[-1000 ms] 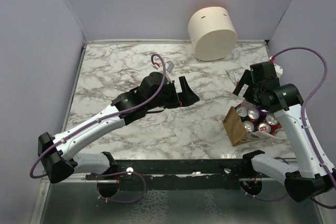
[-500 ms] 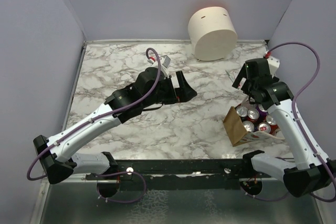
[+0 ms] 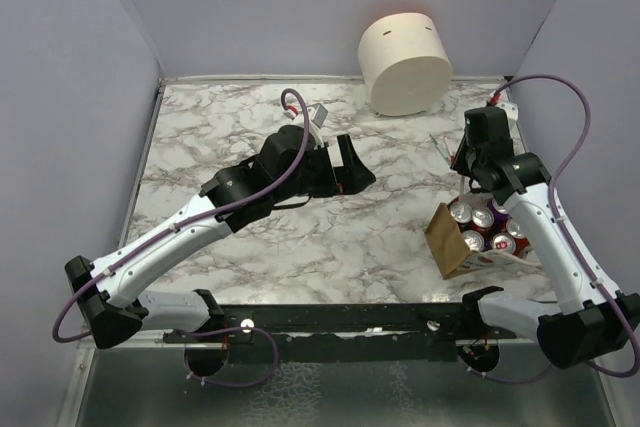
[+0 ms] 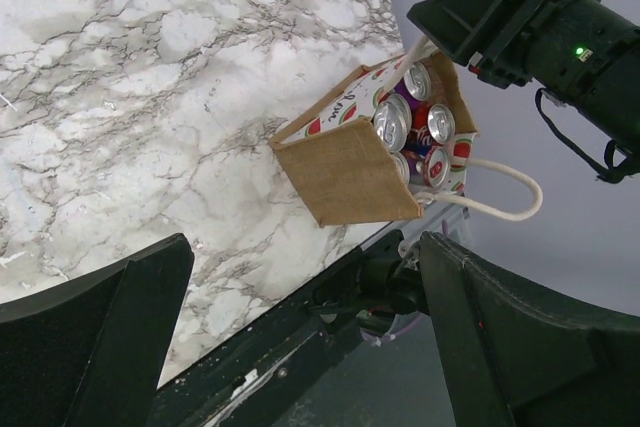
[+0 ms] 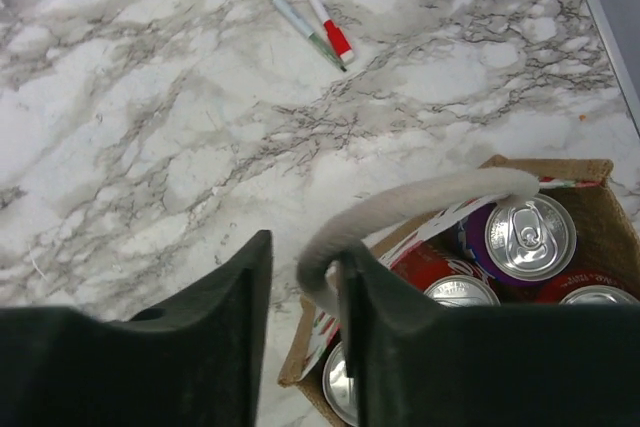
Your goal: Take the beverage out of the canvas bag
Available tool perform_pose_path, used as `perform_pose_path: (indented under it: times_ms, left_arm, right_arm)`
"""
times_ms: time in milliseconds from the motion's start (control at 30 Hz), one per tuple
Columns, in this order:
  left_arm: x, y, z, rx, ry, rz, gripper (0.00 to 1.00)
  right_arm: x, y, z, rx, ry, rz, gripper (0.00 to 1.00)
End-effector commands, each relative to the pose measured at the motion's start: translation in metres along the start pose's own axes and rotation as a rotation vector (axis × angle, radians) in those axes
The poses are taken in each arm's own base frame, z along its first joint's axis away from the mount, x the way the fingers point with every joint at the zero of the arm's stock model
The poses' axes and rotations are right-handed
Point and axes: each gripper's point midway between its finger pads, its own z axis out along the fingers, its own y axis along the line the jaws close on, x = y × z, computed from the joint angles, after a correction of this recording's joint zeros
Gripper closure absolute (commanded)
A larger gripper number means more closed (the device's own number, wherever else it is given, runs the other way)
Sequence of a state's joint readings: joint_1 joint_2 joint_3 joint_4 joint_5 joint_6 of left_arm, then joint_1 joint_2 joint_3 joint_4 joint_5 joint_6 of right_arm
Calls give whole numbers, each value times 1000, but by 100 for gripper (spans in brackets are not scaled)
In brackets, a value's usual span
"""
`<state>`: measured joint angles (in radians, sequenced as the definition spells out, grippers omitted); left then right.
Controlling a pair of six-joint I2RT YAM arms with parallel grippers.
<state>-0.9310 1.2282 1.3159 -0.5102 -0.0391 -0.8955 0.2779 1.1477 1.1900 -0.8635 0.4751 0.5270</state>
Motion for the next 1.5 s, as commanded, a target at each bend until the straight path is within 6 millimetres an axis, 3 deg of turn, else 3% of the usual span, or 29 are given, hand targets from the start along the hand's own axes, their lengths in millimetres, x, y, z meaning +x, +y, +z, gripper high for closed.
perform_pose_path:
  times_ms: [0, 167, 367, 533, 667, 967, 1200, 1467]
  left_arm:
    - [-8, -9, -5, 23, -21, 14, 1]
    - [-5, -7, -5, 22, -16, 11, 1]
    - [-2, -6, -2, 25, -5, 11, 1]
    - [-3, -6, 0, 23, -4, 15, 1]
    - [-5, -6, 1, 18, -6, 17, 1]
    - [-11, -2, 0, -3, -27, 4, 1]
    - [-18, 4, -6, -30, -64, -7, 1]
    - [-34, 13, -22, -77, -145, -24, 1]
  right_arm:
    - [-5, 31, -11, -211, -7, -67, 77]
    - [1, 51, -32, -399, -8, -127, 92]
    - [27, 99, -75, -808, 64, -229, 92]
    - [49, 121, -109, -1055, 152, -227, 92]
    - [54, 130, -124, -1159, 184, -212, 92]
    - [52, 155, -137, -1269, 227, -153, 91]
    - [57, 196, -155, -1340, 260, -171, 91]
    - [93, 250, -185, -1419, 354, -252, 91]
